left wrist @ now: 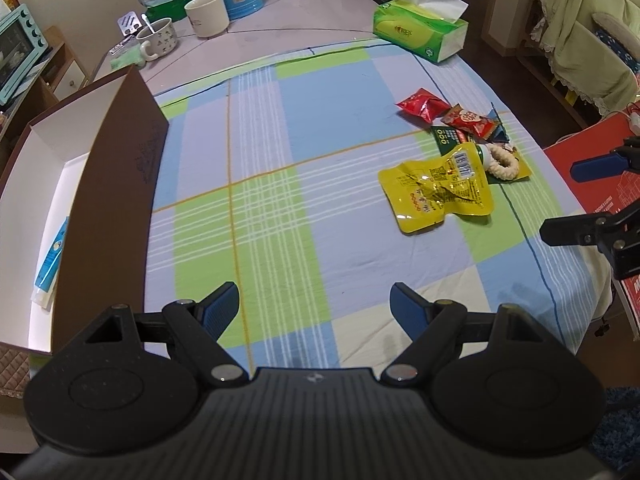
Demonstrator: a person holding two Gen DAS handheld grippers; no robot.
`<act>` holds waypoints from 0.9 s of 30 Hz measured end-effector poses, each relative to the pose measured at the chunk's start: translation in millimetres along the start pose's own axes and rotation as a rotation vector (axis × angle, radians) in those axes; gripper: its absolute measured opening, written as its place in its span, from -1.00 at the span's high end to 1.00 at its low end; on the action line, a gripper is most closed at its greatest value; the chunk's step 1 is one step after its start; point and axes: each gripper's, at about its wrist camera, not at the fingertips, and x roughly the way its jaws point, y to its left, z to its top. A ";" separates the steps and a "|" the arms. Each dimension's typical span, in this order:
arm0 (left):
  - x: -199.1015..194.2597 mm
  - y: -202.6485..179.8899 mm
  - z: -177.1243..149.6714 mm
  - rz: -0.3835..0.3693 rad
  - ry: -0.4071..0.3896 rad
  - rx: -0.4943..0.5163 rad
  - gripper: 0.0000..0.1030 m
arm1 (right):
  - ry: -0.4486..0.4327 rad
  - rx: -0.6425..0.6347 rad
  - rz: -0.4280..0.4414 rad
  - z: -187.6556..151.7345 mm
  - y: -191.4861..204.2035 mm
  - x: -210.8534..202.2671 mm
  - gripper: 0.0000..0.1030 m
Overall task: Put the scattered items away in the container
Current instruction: 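Reach the left tool down to the second yellow snack packet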
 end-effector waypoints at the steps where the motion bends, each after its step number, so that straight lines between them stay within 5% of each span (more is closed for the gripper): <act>1: 1.6 -1.5 1.3 -0.001 0.001 0.003 -0.56 | 0.003 -0.001 -0.003 0.0 -1.8 0.5 -0.79; 15: 29.2 -22.2 23.3 -0.032 0.024 0.067 -0.56 | 0.036 0.046 -0.036 1.2 -33.5 10.8 -0.79; 27: 65.7 -55.9 40.4 -0.161 0.034 0.179 -0.62 | 0.057 0.118 -0.079 2.5 -70.3 17.6 -0.79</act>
